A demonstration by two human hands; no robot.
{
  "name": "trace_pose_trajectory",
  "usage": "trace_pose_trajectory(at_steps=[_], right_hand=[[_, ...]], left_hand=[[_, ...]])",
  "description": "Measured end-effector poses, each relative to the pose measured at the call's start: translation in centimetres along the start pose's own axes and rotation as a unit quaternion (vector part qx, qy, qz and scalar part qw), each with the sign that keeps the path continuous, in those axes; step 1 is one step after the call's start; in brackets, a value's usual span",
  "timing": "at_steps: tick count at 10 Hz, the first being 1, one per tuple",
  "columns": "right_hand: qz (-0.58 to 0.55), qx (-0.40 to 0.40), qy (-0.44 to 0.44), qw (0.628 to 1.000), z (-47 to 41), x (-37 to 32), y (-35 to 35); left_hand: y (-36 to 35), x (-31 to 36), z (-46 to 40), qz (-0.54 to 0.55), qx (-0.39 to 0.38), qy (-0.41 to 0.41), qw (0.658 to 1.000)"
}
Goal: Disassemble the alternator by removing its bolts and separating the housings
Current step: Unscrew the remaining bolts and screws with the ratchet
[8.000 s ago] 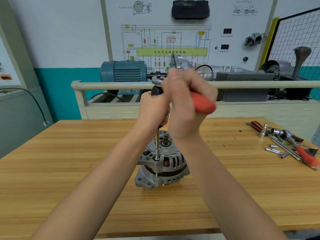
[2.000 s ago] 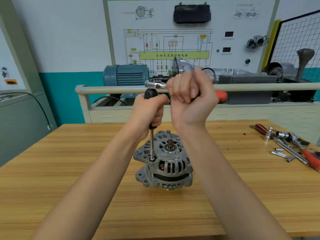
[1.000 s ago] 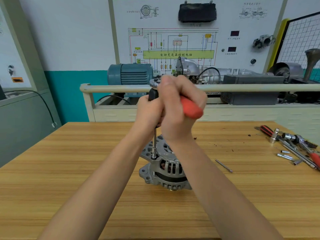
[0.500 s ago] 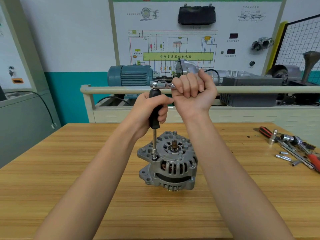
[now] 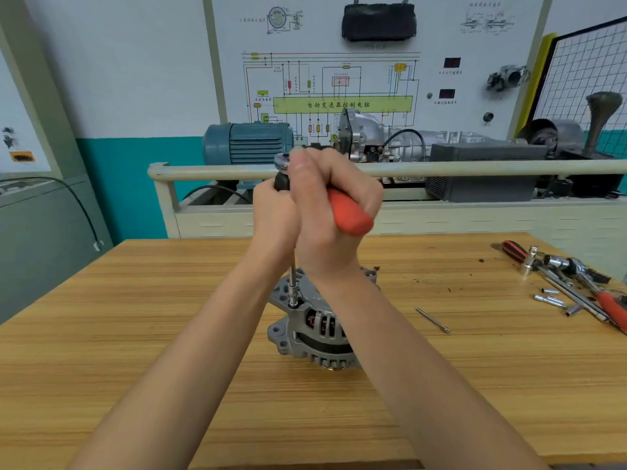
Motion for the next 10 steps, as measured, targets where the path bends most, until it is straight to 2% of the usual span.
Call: trace_pose_trajectory(at_steps=[1, 2, 3, 4, 5, 6, 7, 8, 9, 10], right_hand=[[0.071, 0.121, 0.045, 0.989, 1.2, 0.6, 1.6], [0.013, 0.144, 0.024, 0.989, 0.1, 0.3, 3.6], [-0.146, 0.172, -0.051, 0.973, -0.9, 0.0, 5.6], [-0.294, 0.24, -0.108, 0.919, -1.2, 0.4, 7.6], [-0.306, 0.253, -0.086, 0.914, -1.1, 0.4, 7.9], [-0.214, 0.207, -0.059, 0.953, -0.5, 0.3, 6.8], [-0.034, 0.153, 0.009, 0.988, 0.2, 0.4, 4.6], [0.187, 0.113, 0.099, 0.971, 0.9, 0.5, 2.4], [0.2, 0.125, 0.089, 0.968, 0.9, 0.5, 2.2], [0.051, 0.14, 0.032, 0.988, 0.0, 0.2, 3.9]], left_hand=[[0.7, 0.5, 0.1, 0.009, -0.008, 0.091, 0.996], [1.6, 0.2, -0.2, 0.114, -0.095, 0.135, 0.98], [2.0, 0.7, -0.4, 0.152, -0.195, 0.164, 0.955], [1.6, 0.6, -0.5, 0.147, -0.248, 0.178, 0.941], [1.0, 0.3, -0.4, 0.137, -0.202, 0.178, 0.953], [1.0, 0.1, -0.4, 0.122, -0.129, 0.159, 0.971], [0.8, 0.0, -0.2, 0.087, -0.04, 0.158, 0.983], [0.4, 0.1, -0.3, -0.033, 0.034, 0.122, 0.991], [0.1, 0.3, 0.0, -0.02, 0.063, 0.104, 0.992], [0.3, 0.1, -0.1, 0.051, 0.047, 0.136, 0.988]])
Point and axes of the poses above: each hand's wrist, its own z-axis away from the middle knuckle, its own y-axis out of the back of the hand, x = y × z, the point moved 2 cm from there along -z, towards the middle knuckle, and after that the axes turned 4 degrees about -x, right-handed, at the moved point
